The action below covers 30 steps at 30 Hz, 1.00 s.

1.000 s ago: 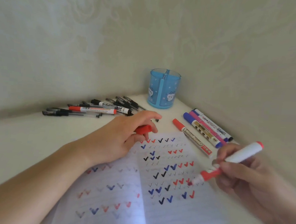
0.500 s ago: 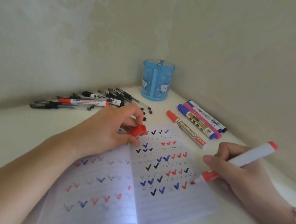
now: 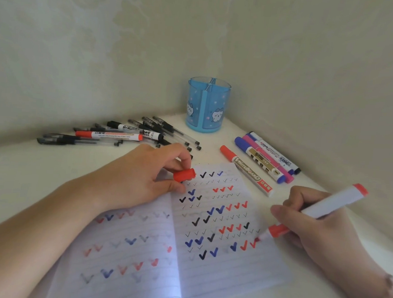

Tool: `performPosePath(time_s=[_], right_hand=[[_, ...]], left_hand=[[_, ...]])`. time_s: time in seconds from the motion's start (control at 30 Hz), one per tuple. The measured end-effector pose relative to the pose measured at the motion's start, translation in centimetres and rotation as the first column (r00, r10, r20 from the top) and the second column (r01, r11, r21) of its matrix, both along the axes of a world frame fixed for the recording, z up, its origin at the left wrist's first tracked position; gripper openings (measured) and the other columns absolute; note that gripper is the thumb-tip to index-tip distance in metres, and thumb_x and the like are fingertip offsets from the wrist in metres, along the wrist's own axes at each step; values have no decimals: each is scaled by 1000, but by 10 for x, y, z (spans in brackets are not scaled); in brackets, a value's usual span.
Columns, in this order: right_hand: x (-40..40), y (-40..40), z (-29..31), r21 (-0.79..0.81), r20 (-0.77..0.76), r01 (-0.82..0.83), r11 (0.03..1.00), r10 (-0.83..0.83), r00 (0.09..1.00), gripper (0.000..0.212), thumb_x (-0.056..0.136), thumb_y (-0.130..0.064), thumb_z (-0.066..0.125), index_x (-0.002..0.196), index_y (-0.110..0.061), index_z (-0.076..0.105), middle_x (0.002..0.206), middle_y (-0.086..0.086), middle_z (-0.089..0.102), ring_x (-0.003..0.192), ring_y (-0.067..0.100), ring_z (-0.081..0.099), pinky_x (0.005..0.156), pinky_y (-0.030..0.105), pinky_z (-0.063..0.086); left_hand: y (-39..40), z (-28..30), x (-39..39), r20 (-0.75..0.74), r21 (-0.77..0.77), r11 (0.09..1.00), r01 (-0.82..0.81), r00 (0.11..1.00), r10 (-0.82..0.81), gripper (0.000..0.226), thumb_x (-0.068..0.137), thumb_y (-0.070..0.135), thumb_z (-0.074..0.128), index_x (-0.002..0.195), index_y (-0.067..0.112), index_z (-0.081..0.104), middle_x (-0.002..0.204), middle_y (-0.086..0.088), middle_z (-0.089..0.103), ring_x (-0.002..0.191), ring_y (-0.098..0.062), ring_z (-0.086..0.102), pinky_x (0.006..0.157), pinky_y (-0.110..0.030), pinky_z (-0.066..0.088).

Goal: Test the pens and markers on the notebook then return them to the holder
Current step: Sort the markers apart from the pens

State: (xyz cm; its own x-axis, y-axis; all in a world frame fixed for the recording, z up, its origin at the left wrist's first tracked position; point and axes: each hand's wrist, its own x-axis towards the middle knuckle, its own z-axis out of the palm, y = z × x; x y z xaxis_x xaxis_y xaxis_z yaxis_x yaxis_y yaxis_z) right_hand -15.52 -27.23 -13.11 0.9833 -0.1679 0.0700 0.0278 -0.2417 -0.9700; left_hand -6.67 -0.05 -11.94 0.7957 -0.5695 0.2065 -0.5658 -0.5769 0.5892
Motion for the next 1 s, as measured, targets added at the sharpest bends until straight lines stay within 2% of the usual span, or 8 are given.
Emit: performPosePath(time_s=[0.07,0.23,0.33,0.47,0.63,0.83,0.93,1.0], right_hand=[[2,-2,0,65,13,-10,998,10,1000,44,77,-1,72,45,-8,43,45,11,42,38,15,36,39,19,28],[5,-8,2,297,97,-172,939,149,984,52,45,-56,87,69,-13,70,54,8,54,47,22,41,43,26,27],[4,-9,4,350,155,-373,859,340,928,62,56,-51,75,101,-8,76,82,23,69,58,30,51,45,32,29],[5,-8,3,361,187,-438,823,397,899,51,62,-47,70,99,-12,72,87,28,69,52,31,54,47,31,27],[4,-11,-1,367,190,-419,831,374,908,47,61,-45,77,90,-14,56,90,30,69,48,33,55,47,31,24],[3,-10,-1,337,195,-408,848,361,912,31,63,-31,72,88,-15,60,90,34,67,46,31,54,47,30,25],[2,-7,0,301,197,-385,872,338,920,45,58,-46,84,88,-16,69,81,37,63,44,31,55,46,30,25],[1,-4,3,269,193,-374,887,331,924,46,56,-49,87,87,-17,75,66,24,64,43,30,57,46,29,25]], left_hand=[[1,-1,1,52,18,1000,19,998,-20,26,81,35,74,96,34,54,95,37,67,86,-5,68,83,-21,49],[-1,3,-5,133,-103,991,80,989,-66,19,78,38,71,91,28,63,90,27,68,88,6,63,78,-4,40],[-5,6,-10,81,-301,950,84,995,-62,21,75,30,75,90,22,63,87,14,72,84,-5,68,80,-7,44],[-13,6,-16,-5,-461,877,135,988,-155,22,77,26,78,92,21,62,87,7,73,82,-15,70,82,-18,51],[-18,5,-21,-26,-471,865,172,978,-209,23,77,26,76,93,14,63,86,9,73,80,-11,69,82,-17,50],[-19,4,-20,-46,-468,870,154,979,-198,24,77,23,77,94,12,63,86,5,74,80,-15,70,81,-20,51],[-21,5,-22,-44,-459,876,150,981,-191,22,78,23,78,92,14,63,85,5,75,80,-14,71,80,-19,52],[-22,4,-24,-54,-456,876,156,978,-203,22,76,23,77,92,15,64,84,5,74,79,-12,70,80,-18,51]])
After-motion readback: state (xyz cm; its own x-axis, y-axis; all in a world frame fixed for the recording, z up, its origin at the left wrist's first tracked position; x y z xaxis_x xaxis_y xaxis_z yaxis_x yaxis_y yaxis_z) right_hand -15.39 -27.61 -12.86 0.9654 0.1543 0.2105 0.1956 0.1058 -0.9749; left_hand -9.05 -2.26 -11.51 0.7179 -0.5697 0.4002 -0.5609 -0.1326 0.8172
